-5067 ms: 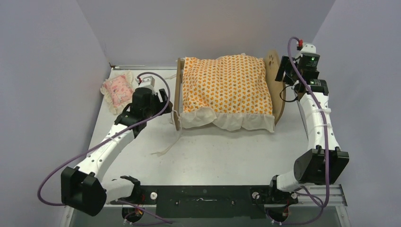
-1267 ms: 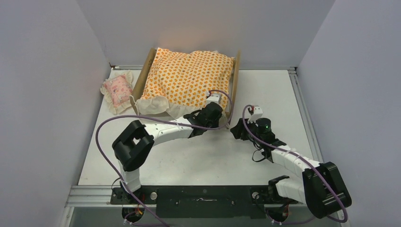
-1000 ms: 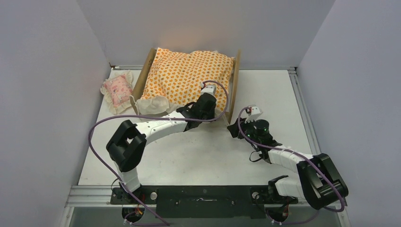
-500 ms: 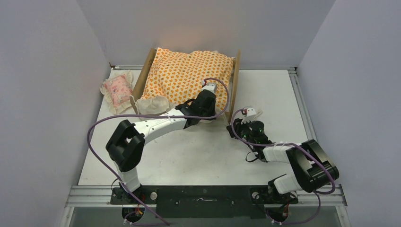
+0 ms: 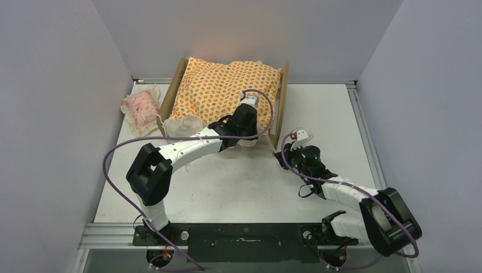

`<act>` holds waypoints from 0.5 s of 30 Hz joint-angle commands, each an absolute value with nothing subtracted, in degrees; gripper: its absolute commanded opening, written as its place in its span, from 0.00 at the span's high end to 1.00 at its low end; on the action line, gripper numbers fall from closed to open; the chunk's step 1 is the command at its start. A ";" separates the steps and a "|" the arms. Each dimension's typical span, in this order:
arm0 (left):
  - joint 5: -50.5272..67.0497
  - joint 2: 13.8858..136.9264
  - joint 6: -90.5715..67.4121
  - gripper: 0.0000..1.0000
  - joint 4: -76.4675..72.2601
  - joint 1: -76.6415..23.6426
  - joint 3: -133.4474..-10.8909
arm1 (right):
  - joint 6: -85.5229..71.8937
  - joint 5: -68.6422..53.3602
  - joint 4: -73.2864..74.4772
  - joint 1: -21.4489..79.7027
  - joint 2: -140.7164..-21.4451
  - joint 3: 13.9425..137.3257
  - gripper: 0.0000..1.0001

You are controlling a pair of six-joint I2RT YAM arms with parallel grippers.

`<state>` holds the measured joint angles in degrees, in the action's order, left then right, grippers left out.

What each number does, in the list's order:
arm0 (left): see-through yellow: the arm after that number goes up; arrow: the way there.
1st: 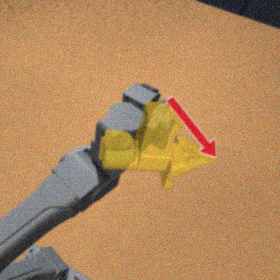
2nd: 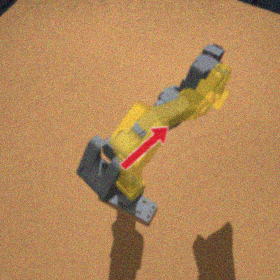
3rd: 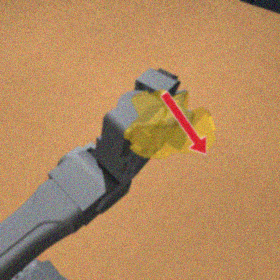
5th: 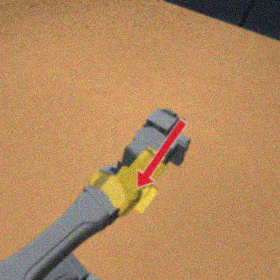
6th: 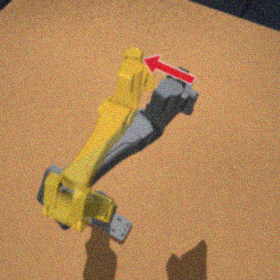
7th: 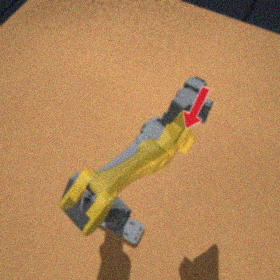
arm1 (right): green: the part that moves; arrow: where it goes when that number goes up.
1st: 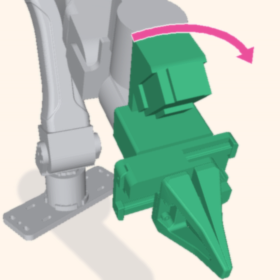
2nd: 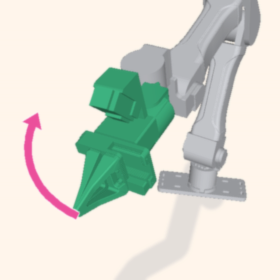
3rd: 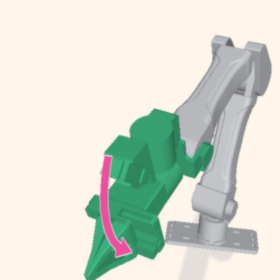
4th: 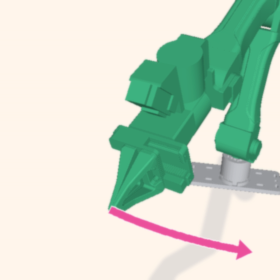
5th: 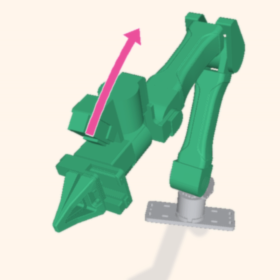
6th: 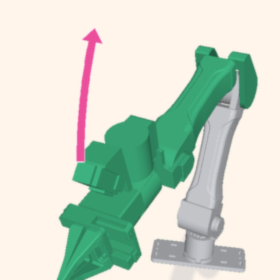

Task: Set up the pet bed

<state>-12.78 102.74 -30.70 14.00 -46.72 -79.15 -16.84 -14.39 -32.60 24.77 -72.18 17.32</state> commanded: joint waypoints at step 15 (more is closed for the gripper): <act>-10.48 101.68 -27.87 1.00 13.93 -44.27 -85.60 | -13.07 -6.58 -19.55 28.47 -70.77 25.74 0.60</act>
<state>-11.77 101.80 -29.15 14.46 -44.58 -81.41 -13.96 -10.50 -15.05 27.46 -64.75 23.75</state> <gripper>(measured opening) 0.009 0.413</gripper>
